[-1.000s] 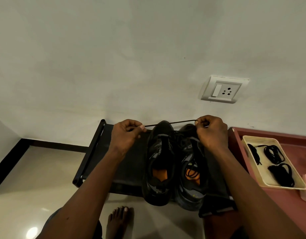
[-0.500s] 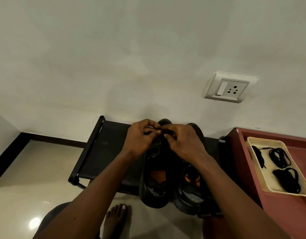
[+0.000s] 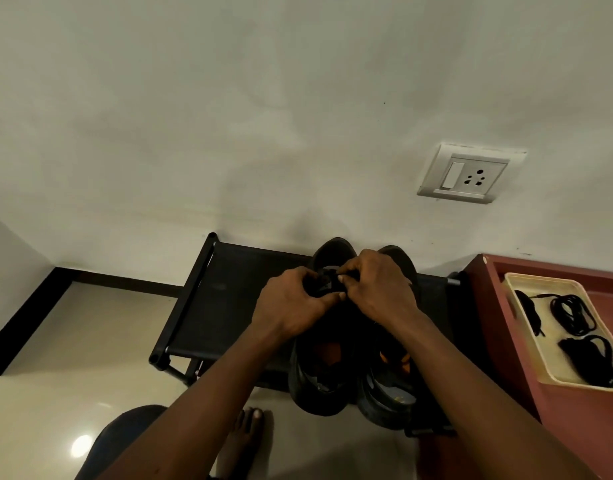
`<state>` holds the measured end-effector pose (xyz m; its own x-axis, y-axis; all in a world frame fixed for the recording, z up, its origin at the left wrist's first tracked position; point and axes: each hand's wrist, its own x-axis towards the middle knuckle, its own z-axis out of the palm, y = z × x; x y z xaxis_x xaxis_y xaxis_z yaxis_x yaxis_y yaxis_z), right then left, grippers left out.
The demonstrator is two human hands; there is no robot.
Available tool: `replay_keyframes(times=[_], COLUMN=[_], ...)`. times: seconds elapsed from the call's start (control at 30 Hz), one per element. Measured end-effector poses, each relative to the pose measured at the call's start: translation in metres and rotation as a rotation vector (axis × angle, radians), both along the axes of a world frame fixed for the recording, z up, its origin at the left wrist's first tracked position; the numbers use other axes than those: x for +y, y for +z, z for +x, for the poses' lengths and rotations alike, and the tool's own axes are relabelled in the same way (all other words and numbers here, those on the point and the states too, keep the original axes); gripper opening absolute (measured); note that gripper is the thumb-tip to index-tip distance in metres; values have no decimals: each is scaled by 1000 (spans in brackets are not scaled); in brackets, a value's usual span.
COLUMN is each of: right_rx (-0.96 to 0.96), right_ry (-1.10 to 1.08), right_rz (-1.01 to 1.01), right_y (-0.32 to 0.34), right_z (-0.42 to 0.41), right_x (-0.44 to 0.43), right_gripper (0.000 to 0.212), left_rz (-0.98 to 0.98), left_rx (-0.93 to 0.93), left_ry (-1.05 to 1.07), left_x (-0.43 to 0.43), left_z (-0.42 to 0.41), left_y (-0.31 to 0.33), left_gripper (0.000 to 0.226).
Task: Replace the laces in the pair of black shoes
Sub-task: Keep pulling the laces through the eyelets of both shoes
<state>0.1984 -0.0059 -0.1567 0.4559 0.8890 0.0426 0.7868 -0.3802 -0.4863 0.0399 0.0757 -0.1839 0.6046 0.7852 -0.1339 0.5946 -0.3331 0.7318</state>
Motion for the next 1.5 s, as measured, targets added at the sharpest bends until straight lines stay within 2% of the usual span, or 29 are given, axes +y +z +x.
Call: replay_keyframes(times=[0.13, 0.3, 0.5, 0.87, 0.97, 1.17, 1.37, 1.5], right_rx=[-18, 56, 97, -23, 44, 303, 363, 306], right_ry=[-5, 4, -22, -72, -98, -181, -180, -217], right_rz=[-46, -103, -80, -127, -124, -102, -54, -20], right_y=[-2, -6, -13, -10, -14, -23, -28, -25], right_z=[-2, 0, -7, -18, -21, -16, -17, -18], right_x=[4, 10, 14, 16, 16, 17, 18, 17], right_gripper=[14, 12, 15, 16, 16, 13, 20, 14], left_rz=[44, -142, -305, -185, -172, -131, -48, -18], left_rx=[11, -126, -184, -162, -141, -104, -65, -29], left_ry=[-28, -18, 22, -3, -17, -45, -67, -95], left_x=[2, 14, 20, 19, 19, 18, 16, 16], left_z=[-2, -10, -14, -12, -12, -11, -9, -7], left_y=[3, 5, 5, 0, 1, 3, 2, 1], left_gripper=[57, 47, 44, 54, 55, 58, 61, 63])
